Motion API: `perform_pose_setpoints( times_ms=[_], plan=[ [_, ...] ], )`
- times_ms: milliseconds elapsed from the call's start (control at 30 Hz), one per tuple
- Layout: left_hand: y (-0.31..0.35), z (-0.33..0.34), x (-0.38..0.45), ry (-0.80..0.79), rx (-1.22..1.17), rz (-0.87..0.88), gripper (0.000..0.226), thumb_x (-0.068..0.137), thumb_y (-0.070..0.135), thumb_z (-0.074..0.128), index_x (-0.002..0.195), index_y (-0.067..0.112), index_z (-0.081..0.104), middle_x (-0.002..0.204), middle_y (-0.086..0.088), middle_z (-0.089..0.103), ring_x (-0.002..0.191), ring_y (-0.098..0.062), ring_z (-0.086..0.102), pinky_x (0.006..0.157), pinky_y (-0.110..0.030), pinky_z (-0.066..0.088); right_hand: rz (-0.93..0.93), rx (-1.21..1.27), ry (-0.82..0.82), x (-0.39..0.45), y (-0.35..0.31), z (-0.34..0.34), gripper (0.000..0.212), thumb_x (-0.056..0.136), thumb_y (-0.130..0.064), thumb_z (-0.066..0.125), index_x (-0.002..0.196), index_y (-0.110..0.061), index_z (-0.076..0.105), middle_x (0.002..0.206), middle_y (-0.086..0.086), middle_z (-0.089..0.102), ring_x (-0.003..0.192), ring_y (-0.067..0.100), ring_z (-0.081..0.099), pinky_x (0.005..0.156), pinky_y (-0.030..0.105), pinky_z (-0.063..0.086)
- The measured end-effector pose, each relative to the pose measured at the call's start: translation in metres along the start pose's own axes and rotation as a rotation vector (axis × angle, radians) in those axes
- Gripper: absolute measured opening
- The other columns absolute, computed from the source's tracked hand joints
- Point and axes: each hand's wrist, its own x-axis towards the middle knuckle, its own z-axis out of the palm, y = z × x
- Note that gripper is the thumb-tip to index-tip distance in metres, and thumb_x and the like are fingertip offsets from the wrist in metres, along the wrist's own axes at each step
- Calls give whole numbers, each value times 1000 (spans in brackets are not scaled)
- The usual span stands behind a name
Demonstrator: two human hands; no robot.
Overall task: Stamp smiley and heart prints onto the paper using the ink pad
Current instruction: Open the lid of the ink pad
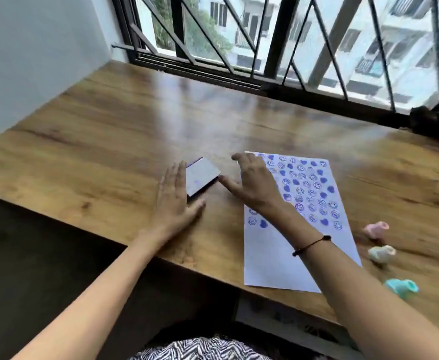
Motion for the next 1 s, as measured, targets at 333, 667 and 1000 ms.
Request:
perform_pose_setpoints(
  times_ms=[333, 667, 1000],
  plan=[
    [-5, 1, -2, 142, -32, -86, 85, 76, 15, 62, 141, 7, 9, 138, -21, 36, 122, -38, 30, 107, -43, 24, -29, -209, -132, 17, -43, 49, 76, 69, -57, 61, 115, 0, 42, 114, 22, 53, 109, 36, 43, 87, 44, 41],
    [-9, 6, 1, 205, -100, -97, 90, 73, 21, 67, 141, 9, 10, 137, -18, 38, 120, -34, 28, 106, -38, 23, 56, 139, -312, 45, -27, 16, 39, 75, -38, 65, 98, -8, 59, 87, 5, 54, 86, 22, 51, 75, 35, 40],
    [17, 12, 6, 357, 144, 303, 67, 73, 35, 57, 129, 2, 39, 128, -23, 51, 120, -28, 31, 105, -45, 35, 411, 860, -459, 87, 19, -32, 19, 88, -17, 46, 76, -15, 61, 69, 4, 66, 57, 14, 65, 66, 24, 54]
  ],
)
